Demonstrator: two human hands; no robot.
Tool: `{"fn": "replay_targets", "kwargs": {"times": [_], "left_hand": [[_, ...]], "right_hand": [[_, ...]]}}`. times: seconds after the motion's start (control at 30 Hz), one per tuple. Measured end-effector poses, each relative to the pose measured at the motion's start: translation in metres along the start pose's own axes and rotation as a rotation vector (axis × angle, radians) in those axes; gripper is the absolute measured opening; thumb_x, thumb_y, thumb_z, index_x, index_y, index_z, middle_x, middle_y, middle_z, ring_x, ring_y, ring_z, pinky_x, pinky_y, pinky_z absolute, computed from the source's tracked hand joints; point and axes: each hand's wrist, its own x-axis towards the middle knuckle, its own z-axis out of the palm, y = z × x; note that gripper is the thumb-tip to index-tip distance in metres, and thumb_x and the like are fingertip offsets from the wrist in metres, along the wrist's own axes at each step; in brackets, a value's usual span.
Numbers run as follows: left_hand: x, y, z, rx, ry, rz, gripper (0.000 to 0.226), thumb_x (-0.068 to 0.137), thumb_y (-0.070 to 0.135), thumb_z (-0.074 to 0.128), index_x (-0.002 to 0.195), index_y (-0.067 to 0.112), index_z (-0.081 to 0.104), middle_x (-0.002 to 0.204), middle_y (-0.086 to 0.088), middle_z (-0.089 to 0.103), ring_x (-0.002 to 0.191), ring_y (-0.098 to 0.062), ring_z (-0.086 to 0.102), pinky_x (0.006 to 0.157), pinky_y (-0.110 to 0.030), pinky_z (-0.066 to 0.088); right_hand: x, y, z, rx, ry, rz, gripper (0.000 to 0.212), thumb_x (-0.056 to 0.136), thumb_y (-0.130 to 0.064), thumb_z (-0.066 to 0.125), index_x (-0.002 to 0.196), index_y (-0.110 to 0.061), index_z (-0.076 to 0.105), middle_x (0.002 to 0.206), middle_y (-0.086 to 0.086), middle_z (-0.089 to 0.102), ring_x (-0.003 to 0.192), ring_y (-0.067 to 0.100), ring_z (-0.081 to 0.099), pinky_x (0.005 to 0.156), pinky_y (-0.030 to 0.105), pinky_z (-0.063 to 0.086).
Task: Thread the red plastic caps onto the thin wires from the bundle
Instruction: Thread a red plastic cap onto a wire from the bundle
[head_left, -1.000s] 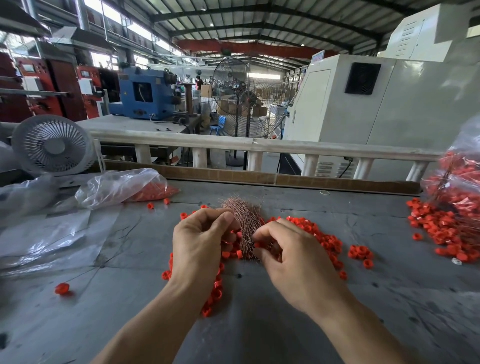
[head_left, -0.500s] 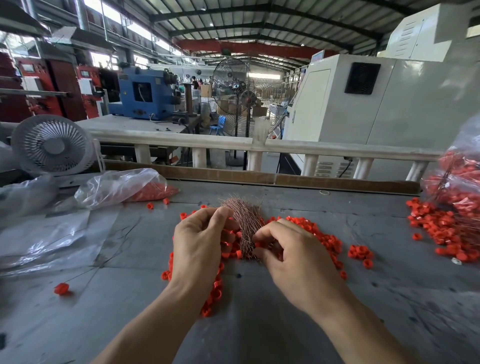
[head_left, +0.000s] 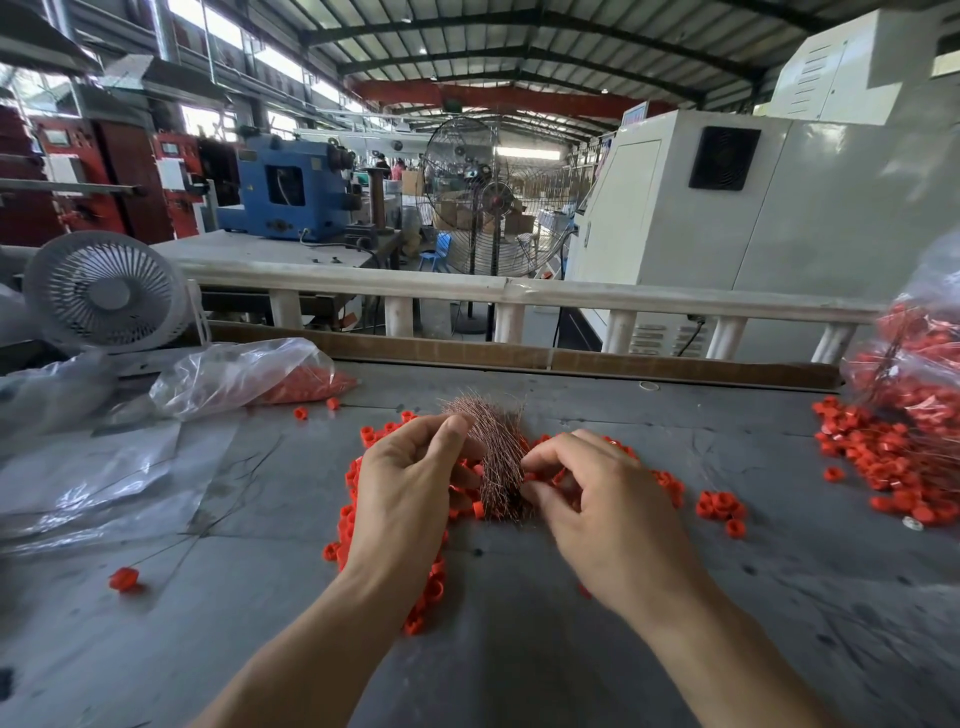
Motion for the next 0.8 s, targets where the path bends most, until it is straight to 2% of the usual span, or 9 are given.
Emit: {"fn": "replay_targets", "kwargs": {"times": [0.1,0.17,0.3,0.47,0.53,0.63,0.73,0.8], "left_hand": [[0.0,-0.002,0.001,0.004,-0.016,-0.006,0.02,0.101,0.028,0.061,0.092,0.023,0.079,0.088,-0.005,0.077,0.066,-0.014,0.066,0.057,-0.024,0.053],[0.0,-0.003,0.001,0.01,-0.019,-0.007,0.018,0.101,0.024,0.061,0.097,0.021,0.078,0.087,-0.005,0.077,0.065,-0.012,0.066,0.056,-0.021,0.053],[0.001,-0.007,0.0,0.04,-0.022,-0.013,0.018,0.101,0.019,0.06,0.097,0.023,0.077,0.087,-0.004,0.077,0.067,-0.012,0.067,0.058,-0.021,0.053],[0.001,-0.01,0.003,0.084,-0.043,-0.014,0.028,0.101,0.014,0.059,0.089,0.032,0.077,0.084,0.0,0.077,0.065,-0.01,0.066,0.055,-0.021,0.051],[0.0,-0.01,0.005,0.094,-0.055,-0.009,0.03,0.101,0.013,0.059,0.089,0.034,0.077,0.083,0.0,0.077,0.064,-0.009,0.065,0.053,-0.02,0.051],[-0.001,-0.01,0.005,0.117,-0.066,-0.002,0.031,0.1,0.013,0.06,0.088,0.035,0.077,0.082,0.001,0.076,0.064,-0.01,0.066,0.054,-0.02,0.051],[-0.001,-0.009,0.005,0.129,-0.079,-0.002,0.031,0.101,0.013,0.06,0.087,0.035,0.076,0.082,0.001,0.076,0.065,-0.009,0.065,0.055,-0.021,0.051],[-0.002,-0.009,0.005,0.136,-0.077,-0.005,0.03,0.101,0.014,0.06,0.088,0.036,0.076,0.083,0.001,0.076,0.064,-0.009,0.065,0.055,-0.022,0.051]], "right_hand": [[0.004,0.005,-0.007,-0.01,0.092,0.051,0.015,0.086,-0.022,0.08,0.094,-0.029,0.071,0.085,-0.019,0.061,0.08,0.001,0.058,0.07,0.011,0.044],[0.008,0.012,-0.014,-0.026,0.162,0.123,0.013,0.087,-0.021,0.08,0.094,-0.027,0.072,0.086,-0.015,0.064,0.08,0.006,0.06,0.074,0.028,0.051],[0.017,0.039,-0.035,-0.137,0.26,0.405,0.009,0.088,-0.023,0.077,0.089,-0.028,0.07,0.087,-0.009,0.072,0.082,0.02,0.068,0.075,0.033,0.053],[0.014,0.089,-0.07,-0.236,0.187,0.743,0.014,0.088,-0.024,0.076,0.08,-0.027,0.065,0.097,0.005,0.076,0.087,0.034,0.071,0.083,0.044,0.057],[0.011,0.102,-0.077,-0.284,0.164,0.814,0.021,0.087,-0.025,0.078,0.073,-0.028,0.063,0.096,0.007,0.075,0.09,0.034,0.068,0.084,0.041,0.055],[0.01,0.112,-0.08,-0.298,0.086,0.876,0.029,0.084,-0.026,0.081,0.063,-0.028,0.061,0.082,0.005,0.072,0.078,0.029,0.065,0.08,0.036,0.051],[0.011,0.116,-0.078,-0.307,0.033,0.916,0.031,0.08,-0.025,0.084,0.058,-0.029,0.062,0.091,0.009,0.075,0.093,0.033,0.069,0.09,0.04,0.055],[0.011,0.117,-0.077,-0.319,0.003,0.937,0.033,0.079,-0.026,0.085,0.056,-0.027,0.063,0.07,0.001,0.069,0.085,0.03,0.07,0.088,0.04,0.056]]}}
